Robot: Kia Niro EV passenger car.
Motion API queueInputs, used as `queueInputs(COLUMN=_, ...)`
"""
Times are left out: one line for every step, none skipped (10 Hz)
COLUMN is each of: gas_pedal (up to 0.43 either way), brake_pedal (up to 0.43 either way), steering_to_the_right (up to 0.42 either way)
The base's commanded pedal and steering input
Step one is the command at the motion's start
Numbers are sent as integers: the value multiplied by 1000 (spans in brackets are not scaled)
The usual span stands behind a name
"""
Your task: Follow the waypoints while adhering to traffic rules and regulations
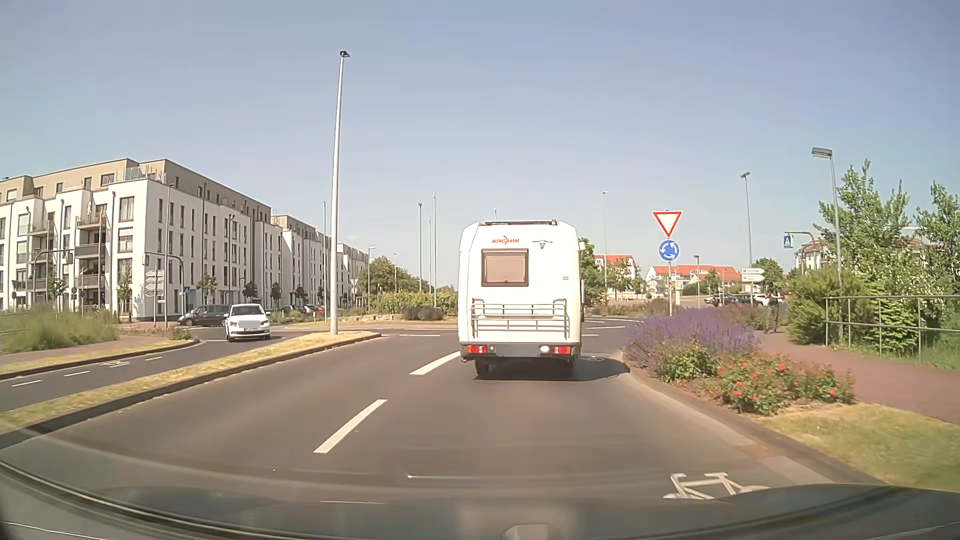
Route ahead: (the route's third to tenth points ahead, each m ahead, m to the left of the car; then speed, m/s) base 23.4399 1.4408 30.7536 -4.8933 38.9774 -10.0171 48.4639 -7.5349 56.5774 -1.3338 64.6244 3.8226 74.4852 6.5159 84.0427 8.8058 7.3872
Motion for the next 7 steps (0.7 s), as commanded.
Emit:
queueInputs(gas_pedal=0, brake_pedal=213, steering_to_the_right=27)
queueInputs(gas_pedal=0, brake_pedal=213, steering_to_the_right=26)
queueInputs(gas_pedal=0, brake_pedal=213, steering_to_the_right=27)
queueInputs(gas_pedal=0, brake_pedal=220, steering_to_the_right=30)
queueInputs(gas_pedal=0, brake_pedal=201, steering_to_the_right=33)
queueInputs(gas_pedal=0, brake_pedal=177, steering_to_the_right=37)
queueInputs(gas_pedal=0, brake_pedal=165, steering_to_the_right=41)
